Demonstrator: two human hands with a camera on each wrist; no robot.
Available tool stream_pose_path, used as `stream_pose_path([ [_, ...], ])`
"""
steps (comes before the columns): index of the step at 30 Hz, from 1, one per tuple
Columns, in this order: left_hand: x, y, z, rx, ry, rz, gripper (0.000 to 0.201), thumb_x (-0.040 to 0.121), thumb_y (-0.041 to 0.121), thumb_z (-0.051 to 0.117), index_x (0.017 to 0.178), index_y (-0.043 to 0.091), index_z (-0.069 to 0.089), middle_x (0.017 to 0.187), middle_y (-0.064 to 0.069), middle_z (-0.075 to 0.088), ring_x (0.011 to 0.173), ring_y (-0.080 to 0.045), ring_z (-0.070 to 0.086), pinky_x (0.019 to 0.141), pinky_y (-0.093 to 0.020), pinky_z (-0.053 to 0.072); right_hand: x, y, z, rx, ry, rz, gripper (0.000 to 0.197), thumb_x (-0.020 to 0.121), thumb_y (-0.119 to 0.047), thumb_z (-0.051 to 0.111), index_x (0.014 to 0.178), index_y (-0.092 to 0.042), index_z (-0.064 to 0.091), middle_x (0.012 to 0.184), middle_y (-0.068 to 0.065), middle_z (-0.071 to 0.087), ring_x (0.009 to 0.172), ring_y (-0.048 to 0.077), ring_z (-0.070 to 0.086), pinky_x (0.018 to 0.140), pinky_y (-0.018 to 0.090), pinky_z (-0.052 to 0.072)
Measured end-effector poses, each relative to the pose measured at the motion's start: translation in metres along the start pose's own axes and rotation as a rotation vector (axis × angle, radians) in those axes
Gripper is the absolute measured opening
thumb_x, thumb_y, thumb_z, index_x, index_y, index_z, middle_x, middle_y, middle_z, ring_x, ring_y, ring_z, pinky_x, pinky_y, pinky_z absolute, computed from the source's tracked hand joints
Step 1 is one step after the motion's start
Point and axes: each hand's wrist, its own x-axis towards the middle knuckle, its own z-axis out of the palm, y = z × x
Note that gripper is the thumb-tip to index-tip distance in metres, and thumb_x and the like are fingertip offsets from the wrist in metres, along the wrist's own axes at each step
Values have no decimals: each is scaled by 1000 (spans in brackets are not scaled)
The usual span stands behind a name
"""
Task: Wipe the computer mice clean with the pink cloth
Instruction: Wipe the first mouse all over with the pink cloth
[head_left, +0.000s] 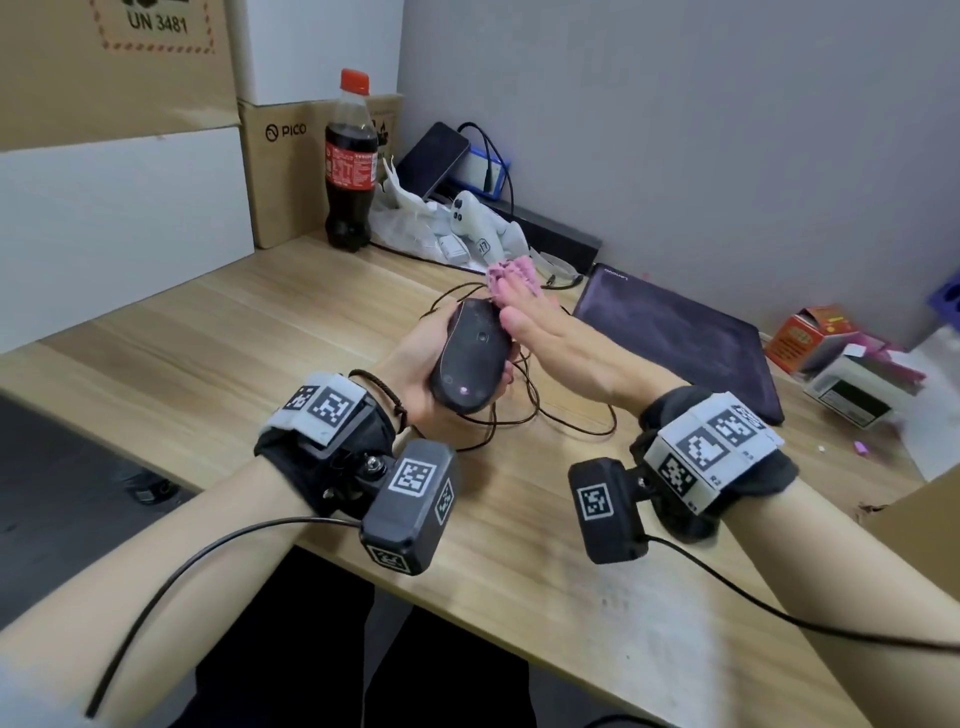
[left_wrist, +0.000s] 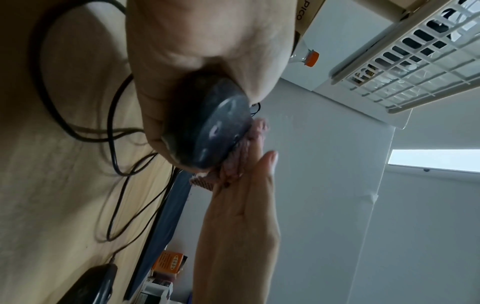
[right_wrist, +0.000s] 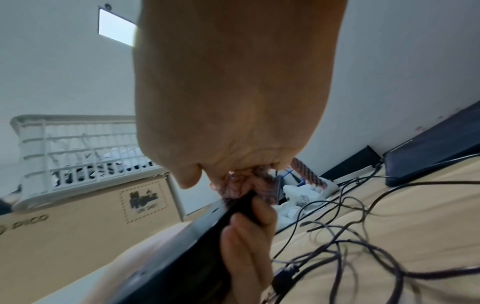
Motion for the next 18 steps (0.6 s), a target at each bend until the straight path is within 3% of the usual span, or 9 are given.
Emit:
stream_pose_path([
  [3,-3,4,0,-74,-12,22,32,79,36,55,95,10,64,91,-7,62,68,-19,62,63,-27,57,-9,-11,0,50,37,-16,54,107,-32,25,154,-20,2,161,-9,-13,144,-3,-13,122,32,-8],
  [5,-3,4,-2,-67,-30,48,25,87,29,52,92,8,65,90,-3,69,78,-14,66,73,-26,57,-17,-24,8,-9,-66,-114,55,106,-31,25,154,-19,0,160,-10,-15,145,0,-15,120,24,-12],
  [6,-1,5,-4,-54,-15,42,25,95,22,47,85,6,64,80,0,72,74,-10,68,74,-23,58,-19,-28,14,-67,-137,-153,55,107,-30,25,154,-18,0,160,-9,-15,145,-1,-17,117,19,-14],
  [8,-1,5,-5,-1,11,72,35,102,23,36,83,7,61,72,-2,71,65,-11,69,64,-22,59,-20,-27,22,-139,-212,-195,55,107,-31,24,154,-19,0,160,-8,-16,144,-3,-18,114,15,-16],
  [11,-3,6,-4,45,-7,27,33,93,42,47,93,14,63,85,-2,66,66,-16,65,63,-27,54,-9,-11,17,-96,-148,-181,54,106,-31,24,155,-19,2,162,-6,-13,144,-3,-16,120,24,-12],
  [14,-5,4,-4,71,4,-33,38,91,43,48,89,13,70,80,-3,67,60,-16,63,57,-25,54,-1,3,7,-18,-81,-100,53,107,-29,24,155,-19,5,162,-8,-10,146,0,-16,123,35,-6],
  [16,-9,4,-3,56,-32,-39,35,89,42,49,90,11,66,79,-6,64,61,-18,62,57,-25,54,-2,3,3,54,-12,-74,52,107,-27,25,155,-19,8,162,-10,-6,146,0,-13,123,36,-5],
  [18,-10,5,-1,24,-56,-5,34,82,42,52,94,11,62,82,-7,65,63,-18,64,58,-25,55,-8,-7,5,48,-13,-96,52,107,-30,26,155,-21,8,160,-15,-7,145,-4,-12,122,28,-8],
])
